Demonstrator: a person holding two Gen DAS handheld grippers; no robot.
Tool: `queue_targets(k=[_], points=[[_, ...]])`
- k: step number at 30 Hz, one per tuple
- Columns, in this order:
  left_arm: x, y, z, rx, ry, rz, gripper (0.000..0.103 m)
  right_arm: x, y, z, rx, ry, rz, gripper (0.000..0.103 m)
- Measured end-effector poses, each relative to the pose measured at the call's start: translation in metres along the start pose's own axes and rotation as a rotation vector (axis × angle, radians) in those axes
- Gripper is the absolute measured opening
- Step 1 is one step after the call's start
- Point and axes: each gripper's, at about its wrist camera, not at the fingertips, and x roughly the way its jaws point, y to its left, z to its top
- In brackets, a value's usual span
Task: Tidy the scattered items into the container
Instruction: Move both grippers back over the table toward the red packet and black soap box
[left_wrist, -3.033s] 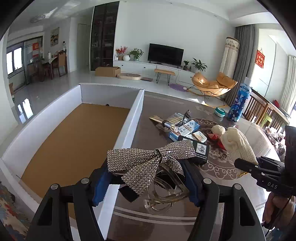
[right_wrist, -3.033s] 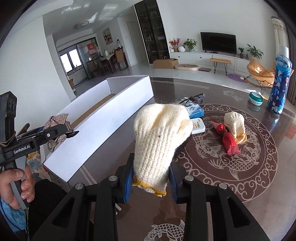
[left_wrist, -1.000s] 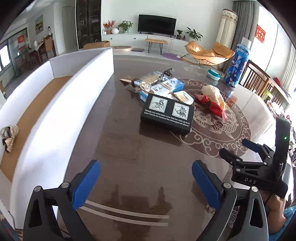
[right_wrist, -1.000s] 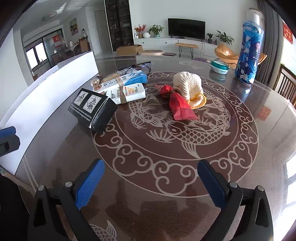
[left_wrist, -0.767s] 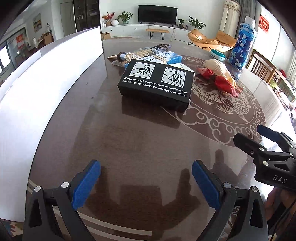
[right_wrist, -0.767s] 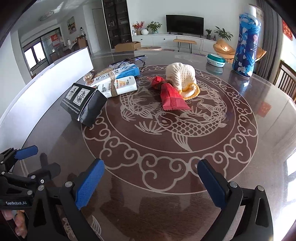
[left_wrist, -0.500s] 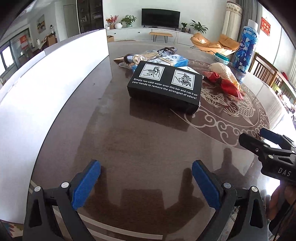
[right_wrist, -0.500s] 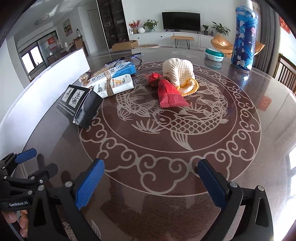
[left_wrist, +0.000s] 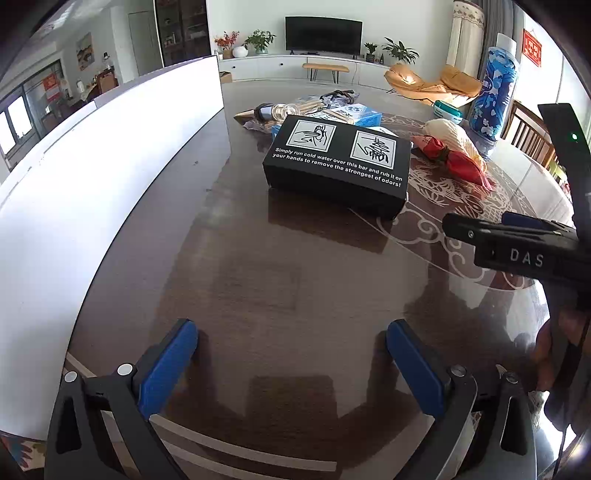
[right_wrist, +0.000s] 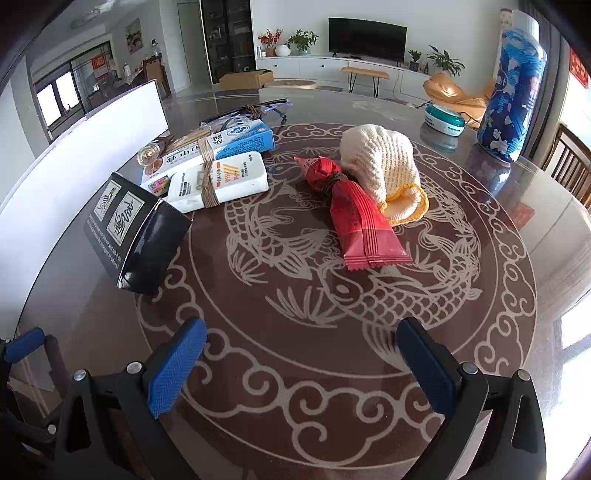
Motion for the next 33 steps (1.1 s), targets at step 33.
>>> queue_targets(k=[33], points=[[-0.001, 0.003, -0.002, 0.024, -0.010, -0.018, 0.103, 0.003, 0.044, 0.007, -0.146, 0.021, 0.225, 0.103]])
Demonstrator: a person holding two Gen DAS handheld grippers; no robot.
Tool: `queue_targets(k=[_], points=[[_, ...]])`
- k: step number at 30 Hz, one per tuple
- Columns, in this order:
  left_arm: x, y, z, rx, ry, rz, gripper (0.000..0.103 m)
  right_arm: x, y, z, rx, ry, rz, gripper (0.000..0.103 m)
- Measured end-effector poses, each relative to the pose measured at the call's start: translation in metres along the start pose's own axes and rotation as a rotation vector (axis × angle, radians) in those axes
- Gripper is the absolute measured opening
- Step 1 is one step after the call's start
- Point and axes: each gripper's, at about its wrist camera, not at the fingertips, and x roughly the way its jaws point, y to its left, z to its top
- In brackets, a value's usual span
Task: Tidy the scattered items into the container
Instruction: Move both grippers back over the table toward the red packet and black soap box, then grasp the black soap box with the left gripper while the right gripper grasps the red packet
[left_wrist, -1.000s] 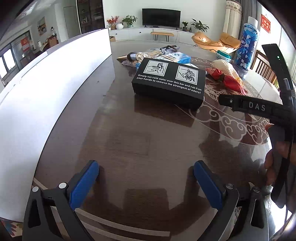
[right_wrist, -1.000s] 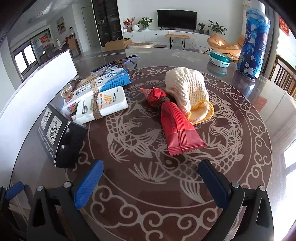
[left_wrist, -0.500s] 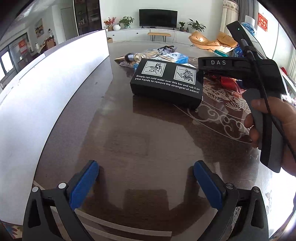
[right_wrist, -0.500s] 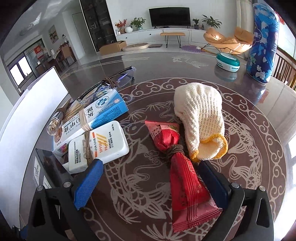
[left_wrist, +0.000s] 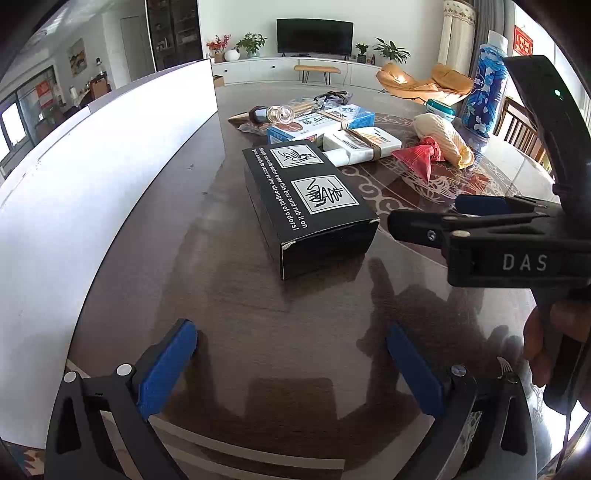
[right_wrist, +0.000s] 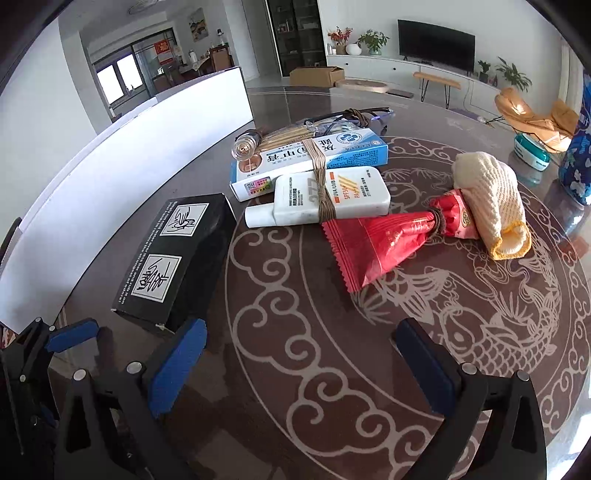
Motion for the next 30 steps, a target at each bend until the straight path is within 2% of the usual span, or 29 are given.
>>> queue_targets(k=[4, 6, 10, 15, 21, 28, 30], points=[[0.000, 0.000, -0.001, -0.010, -0.002, 0.008, 0.103, -0.016, -0.006, -0.030, -0.061, 0.018, -0.133, 0.103], [0.000, -0.001, -0.001, -0.022, 0.002, 0.016, 0.103, -0.025, -0.018, -0.041, -0.057, 0.001, -0.157, 0.103], [0.005, -0.006, 0.007, -0.031, 0.022, 0.019, 0.103, -0.032, -0.040, -0.046, 0.009, 0.002, -0.156, 0.103], [0.020, -0.016, 0.028, -0.017, 0.041, 0.009, 0.103, -0.031, -0.041, -0.045, 0.017, 0.000, -0.176, 0.103], [0.036, -0.022, 0.051, -0.040, 0.028, 0.026, 0.103, -0.033, -0.037, -0.048, 0.022, -0.003, -0.182, 0.103], [0.050, -0.004, 0.072, -0.074, 0.044, 0.050, 0.103, -0.034, -0.041, -0.048, 0.052, -0.007, -0.204, 0.103], [0.048, 0.006, 0.074, -0.082, 0.024, 0.054, 0.092, -0.035, -0.042, -0.049, 0.064, -0.009, -0.211, 0.103]])
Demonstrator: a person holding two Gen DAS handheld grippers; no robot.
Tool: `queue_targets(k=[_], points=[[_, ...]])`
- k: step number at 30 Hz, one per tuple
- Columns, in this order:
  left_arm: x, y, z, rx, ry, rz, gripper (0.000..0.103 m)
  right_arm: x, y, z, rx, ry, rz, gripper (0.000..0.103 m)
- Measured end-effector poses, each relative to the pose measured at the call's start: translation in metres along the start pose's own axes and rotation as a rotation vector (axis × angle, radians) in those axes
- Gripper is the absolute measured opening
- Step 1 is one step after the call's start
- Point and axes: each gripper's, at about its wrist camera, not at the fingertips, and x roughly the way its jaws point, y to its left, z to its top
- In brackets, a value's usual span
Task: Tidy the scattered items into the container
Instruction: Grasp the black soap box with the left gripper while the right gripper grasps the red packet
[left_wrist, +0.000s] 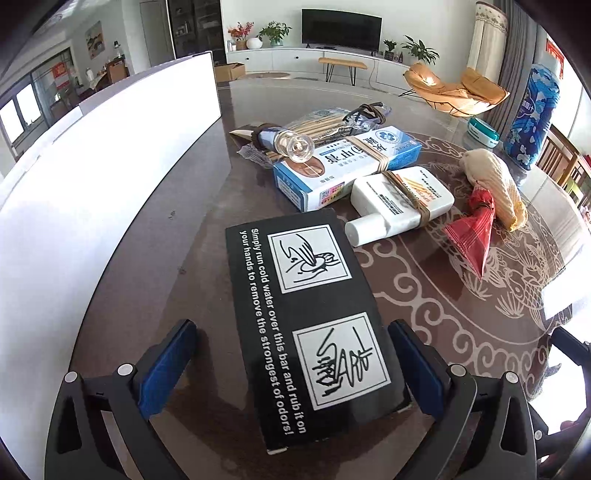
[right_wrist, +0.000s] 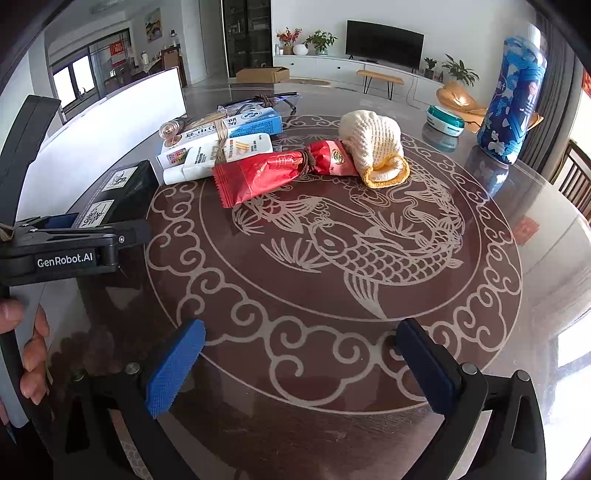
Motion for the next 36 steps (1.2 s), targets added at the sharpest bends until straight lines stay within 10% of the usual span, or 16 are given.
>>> queue_targets(k=[2, 14, 18, 22, 30, 34, 36], points=[[-0.004, 0.010, 0.001, 0.003, -0.022, -0.001, 0.059, 0.000, -0.001, 0.000, 0.006, -0.001, -0.002, 0.103], [-0.022, 0.036, -0.025, 0.019, -0.037, -0.011, 0.059, -0.005, -0.016, -0.001, 0.106, -0.023, 0.003, 0.103], [-0.023, 0.037, -0.027, 0.024, -0.059, -0.008, 0.059, -0.001, -0.021, 0.016, 0.200, -0.027, 0.127, 0.103], [-0.023, 0.038, -0.026, 0.028, -0.069, -0.014, 0.059, 0.016, -0.008, 0.049, 0.298, -0.011, 0.237, 0.084], [-0.023, 0.040, -0.027, 0.028, -0.076, -0.026, 0.059, 0.050, 0.004, 0.100, 0.446, -0.022, 0.143, 0.074], [-0.023, 0.039, -0.026, 0.029, -0.076, -0.026, 0.059, 0.054, 0.002, 0.104, 0.410, -0.011, 0.095, 0.027], [-0.023, 0.039, -0.026, 0.030, -0.076, -0.024, 0.059, 0.052, -0.002, 0.098, 0.387, -0.022, 0.112, 0.022]])
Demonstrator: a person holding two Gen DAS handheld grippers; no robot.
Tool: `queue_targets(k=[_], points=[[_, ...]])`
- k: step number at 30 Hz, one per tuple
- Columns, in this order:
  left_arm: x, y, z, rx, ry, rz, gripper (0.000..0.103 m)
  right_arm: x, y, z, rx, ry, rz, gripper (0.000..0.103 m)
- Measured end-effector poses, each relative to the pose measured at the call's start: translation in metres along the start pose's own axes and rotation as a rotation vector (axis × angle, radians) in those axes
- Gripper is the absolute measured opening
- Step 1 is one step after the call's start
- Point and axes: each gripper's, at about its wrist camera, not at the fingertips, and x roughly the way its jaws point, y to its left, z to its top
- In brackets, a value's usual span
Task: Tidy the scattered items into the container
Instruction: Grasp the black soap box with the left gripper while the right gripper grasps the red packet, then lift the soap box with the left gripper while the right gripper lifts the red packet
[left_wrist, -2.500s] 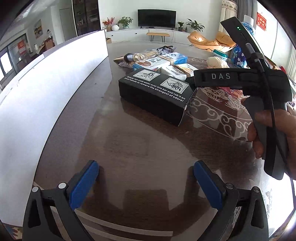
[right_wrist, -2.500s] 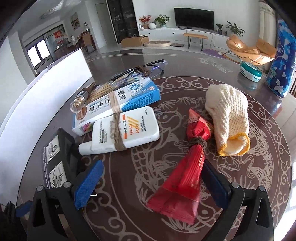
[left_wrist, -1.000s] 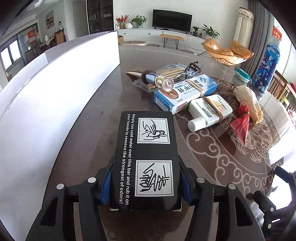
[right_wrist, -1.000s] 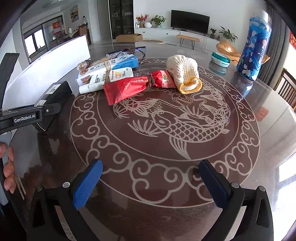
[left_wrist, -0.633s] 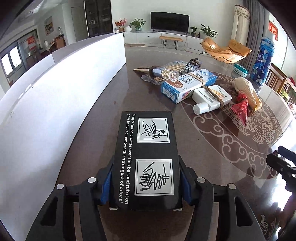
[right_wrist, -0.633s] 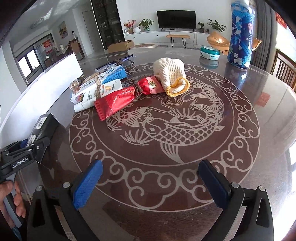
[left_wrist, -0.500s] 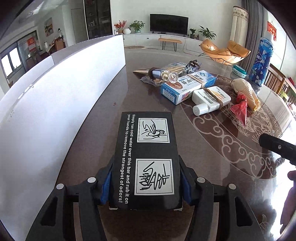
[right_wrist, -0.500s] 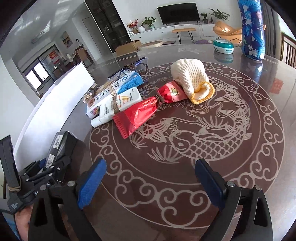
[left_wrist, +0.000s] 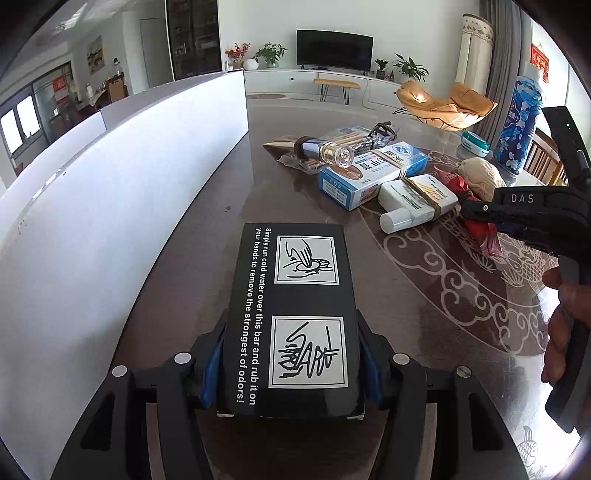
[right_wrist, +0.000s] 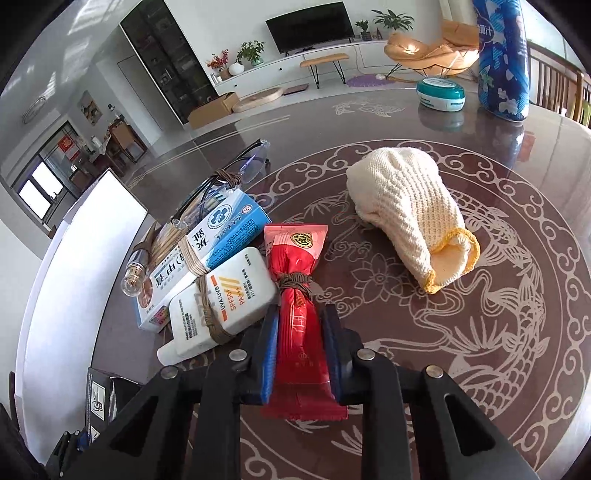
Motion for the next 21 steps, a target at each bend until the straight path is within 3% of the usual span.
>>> queue_targets(k=[8, 14, 15, 19, 21], points=[[-0.003, -0.004, -0.004, 0.022, 0.004, -0.012, 0.059, -0.043, -0.022, -0.049, -0.223, 0.036, 0.055, 0.022], [-0.013, -0.016, -0.014, 0.059, 0.032, -0.051, 0.059, -0.091, -0.047, -0.102, -0.421, -0.017, -0.019, 0.023], [-0.014, -0.018, -0.016, 0.064, 0.034, -0.053, 0.059, -0.094, -0.050, -0.107, -0.430, -0.028, -0.032, 0.025], [-0.015, -0.020, -0.018, 0.060, 0.029, -0.045, 0.060, -0.095, -0.056, -0.111, -0.409, -0.033, -0.039, 0.068], [-0.013, -0.021, -0.018, 0.059, 0.032, -0.034, 0.071, -0.094, -0.056, -0.109, -0.396, -0.031, -0.025, 0.072]])
